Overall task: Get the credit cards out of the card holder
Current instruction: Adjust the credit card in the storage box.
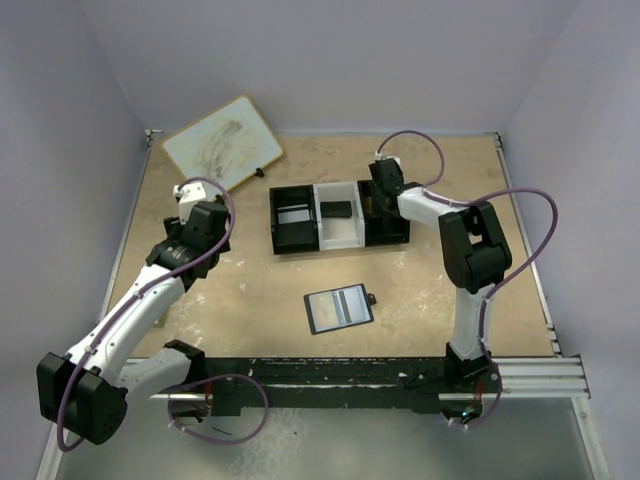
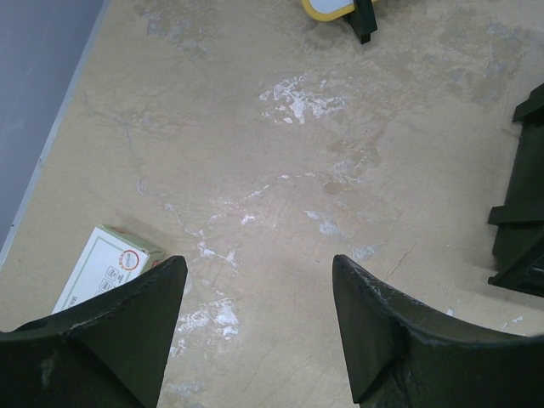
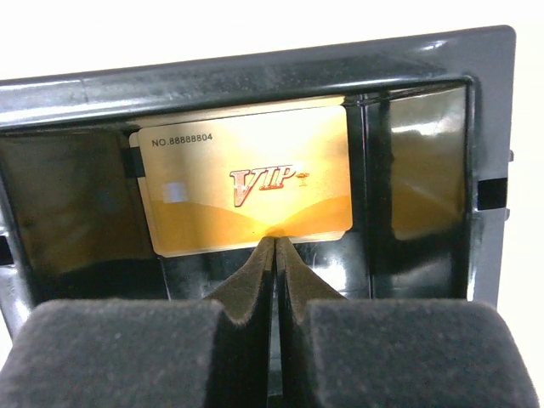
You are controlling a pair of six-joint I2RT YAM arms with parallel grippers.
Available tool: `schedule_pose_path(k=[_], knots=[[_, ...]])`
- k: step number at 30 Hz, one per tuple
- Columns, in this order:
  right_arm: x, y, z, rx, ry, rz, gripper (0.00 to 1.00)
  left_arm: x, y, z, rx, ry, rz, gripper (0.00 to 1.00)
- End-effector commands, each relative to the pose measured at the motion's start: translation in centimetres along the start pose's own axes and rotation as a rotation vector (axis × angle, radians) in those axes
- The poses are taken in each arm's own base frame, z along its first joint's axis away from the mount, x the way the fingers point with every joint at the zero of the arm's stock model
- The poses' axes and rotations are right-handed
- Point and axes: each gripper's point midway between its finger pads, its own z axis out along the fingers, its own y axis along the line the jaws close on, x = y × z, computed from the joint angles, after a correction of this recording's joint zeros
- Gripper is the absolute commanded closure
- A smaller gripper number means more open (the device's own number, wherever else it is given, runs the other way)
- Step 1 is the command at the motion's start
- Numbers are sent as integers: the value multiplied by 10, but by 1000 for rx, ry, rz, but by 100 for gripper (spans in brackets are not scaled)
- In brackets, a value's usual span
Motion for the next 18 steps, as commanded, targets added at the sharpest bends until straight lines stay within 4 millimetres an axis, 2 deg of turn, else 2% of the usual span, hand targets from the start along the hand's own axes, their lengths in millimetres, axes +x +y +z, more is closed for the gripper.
schedule_pose_path(k=[1,4,6,9,12,15,18], knots=[[-23,-2,-7,31,-73,45,94,-8,-1,2,1,-24,-8,33],[-32,-1,-26,8,-100,57,92,-7,-2,2,5,-22,-5,33],[-48,-2,-55,-21,-152,78,89,-7,-3,2,12,-22,-6,33],[-66,-5,-103,-85,-241,115,72,-7,-6,1,28,-19,-4,33],[-68,-5,-148,-178,-318,157,61,-7,-14,-2,82,-10,-4,33],[-42,16,-177,-376,-314,179,52,-3,-43,-10,254,23,2,33],[5,41,-193,-554,-228,224,49,2,-75,-21,423,62,-37,33]])
